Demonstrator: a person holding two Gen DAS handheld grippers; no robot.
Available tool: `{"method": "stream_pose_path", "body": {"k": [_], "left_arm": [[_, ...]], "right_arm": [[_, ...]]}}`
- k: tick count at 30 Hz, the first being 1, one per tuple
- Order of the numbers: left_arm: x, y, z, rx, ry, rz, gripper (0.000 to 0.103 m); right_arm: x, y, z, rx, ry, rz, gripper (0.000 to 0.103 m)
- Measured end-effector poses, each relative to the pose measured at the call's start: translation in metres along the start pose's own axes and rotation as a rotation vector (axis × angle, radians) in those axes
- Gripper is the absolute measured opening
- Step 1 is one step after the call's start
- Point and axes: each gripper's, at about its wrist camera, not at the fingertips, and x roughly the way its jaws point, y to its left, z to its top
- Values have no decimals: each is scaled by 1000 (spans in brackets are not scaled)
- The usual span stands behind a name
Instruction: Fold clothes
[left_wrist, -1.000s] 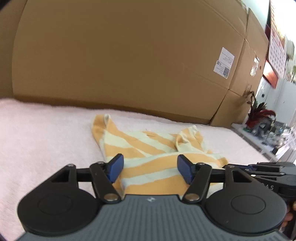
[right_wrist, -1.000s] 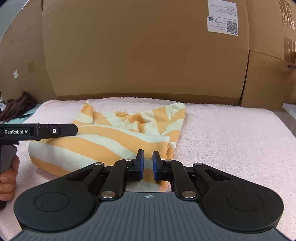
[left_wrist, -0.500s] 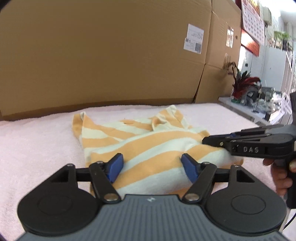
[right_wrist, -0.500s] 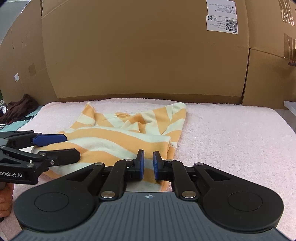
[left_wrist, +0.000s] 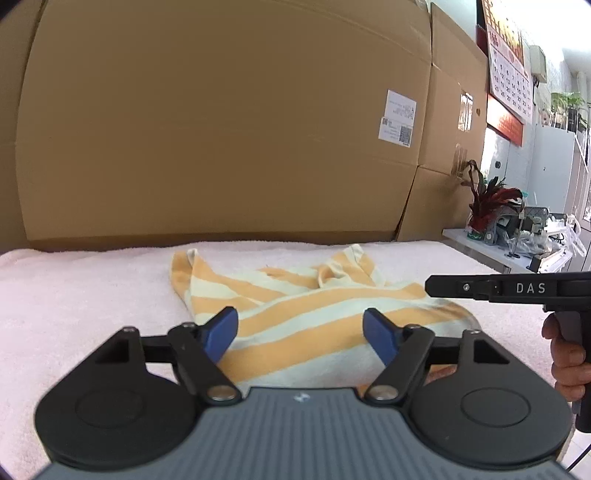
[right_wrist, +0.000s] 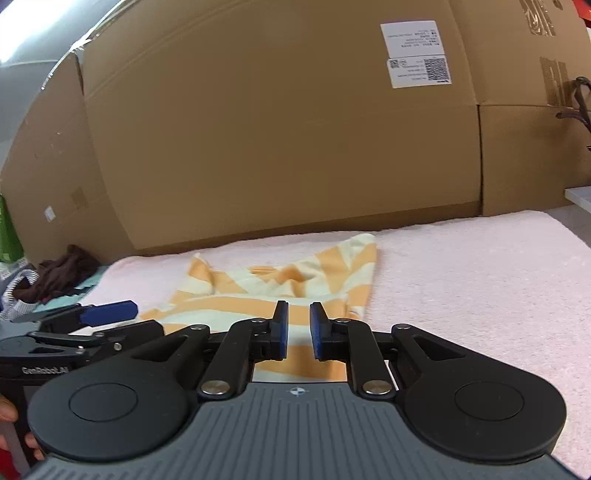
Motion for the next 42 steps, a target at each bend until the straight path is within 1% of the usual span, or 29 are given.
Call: {"method": "stream_pose_path", "body": {"k": [1,3,4,5,7,8,12,15,16,17,20,22,24,26,27,29,32,35,37,39,41,42], "left_arm": [[-3,0,-1,-7,-4,-9,73],[-2,-2,-3,1,23,-9,73],[0,-2,-3,8,41,0,75],[4,0,-3,1,66,9,80],[10,8,-3,-45,109,8,85],[12,11,-3,-62,116,-1,86],[11,9,-4,-51,111,2,87],[7,5,-1,-26,79,29,86],[5,4,1,-20,66,35,82],[3,3,5,-23,51,32,81],[1,2,16,-53,4,-27,83],[9,0,19,-51,7,-42,83],[23,0,15,-42,50,-31,83],[35,5,8,-61,101,-20,87],[39,9,6,-75,115,-23,88],[36,15,5,-107,109,-49,89],[34,15,6,-98,101,-55,88],[30,21,16,-84,92,-63,86],[27,34,32,-90,65,-41,87],[35,53,49,-89,63,19,90],[53,76,62,-109,103,80,89],[64,88,66,-126,123,99,86]], "right_arm": [[0,5,-1,-12,3,21,15],[4,17,-7,-54,31,50,17],[8,20,-11,-61,54,49,18],[12,22,-14,-67,74,49,19],[12,19,-17,-53,73,55,18],[12,18,-18,-46,72,58,18],[13,13,-23,-18,70,71,18],[12,14,-21,-20,70,68,18],[11,13,-17,-12,65,66,19],[10,12,-13,-2,59,64,20],[12,0,0,69,13,45,22],[21,-11,4,121,29,20,23],[31,-25,-4,196,57,35,24],[40,-39,-11,270,83,51,23],[38,-43,-13,293,82,67,23],[35,-52,-16,336,80,94,20],[34,-61,-20,398,75,130,20],[34,-68,-21,446,70,156,19],[34,-68,-21,449,70,158,19],[35,-68,-20,438,72,152,19],[35,-69,-20,440,72,153,19],[35,-71,-21,449,71,158,19]]}}
